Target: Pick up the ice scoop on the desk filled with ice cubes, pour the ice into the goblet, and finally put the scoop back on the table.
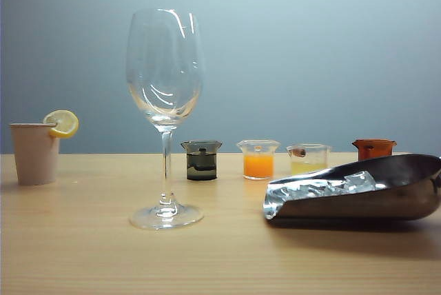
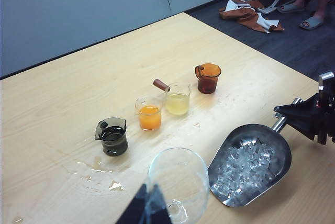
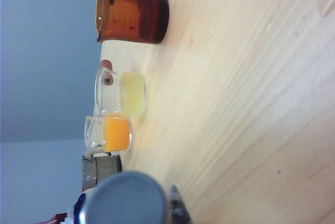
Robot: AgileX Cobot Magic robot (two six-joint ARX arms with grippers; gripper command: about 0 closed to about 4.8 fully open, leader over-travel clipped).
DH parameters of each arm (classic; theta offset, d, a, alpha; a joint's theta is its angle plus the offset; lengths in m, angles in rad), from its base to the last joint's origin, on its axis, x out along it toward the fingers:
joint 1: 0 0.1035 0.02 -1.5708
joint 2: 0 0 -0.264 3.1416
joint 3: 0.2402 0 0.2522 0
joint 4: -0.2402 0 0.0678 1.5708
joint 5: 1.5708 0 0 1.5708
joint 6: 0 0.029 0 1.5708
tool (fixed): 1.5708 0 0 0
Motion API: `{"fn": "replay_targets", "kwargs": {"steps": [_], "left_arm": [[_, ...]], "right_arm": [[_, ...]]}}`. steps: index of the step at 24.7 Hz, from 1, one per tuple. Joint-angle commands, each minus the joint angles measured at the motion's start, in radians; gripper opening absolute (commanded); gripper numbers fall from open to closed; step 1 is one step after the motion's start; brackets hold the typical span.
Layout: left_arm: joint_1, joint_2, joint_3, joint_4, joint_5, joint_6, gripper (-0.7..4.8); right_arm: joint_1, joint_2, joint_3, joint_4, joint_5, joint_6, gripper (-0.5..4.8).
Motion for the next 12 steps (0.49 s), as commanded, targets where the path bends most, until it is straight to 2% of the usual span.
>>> {"fn": "replay_targets", "kwargs": {"steps": [1, 12], "left_arm": [[0.000, -0.001, 0.006, 0.003, 0.002, 0.002, -0.05], [0.000, -0.001, 0.006, -0.001, 0.003, 0.002, -0.05]], "right_arm": [[0.000, -0.003, 0.002, 0.062, -0.014, 0.030, -0.01], [0.000, -0.003, 0.013, 0.101, -0.037, 0.079, -0.01]]}}
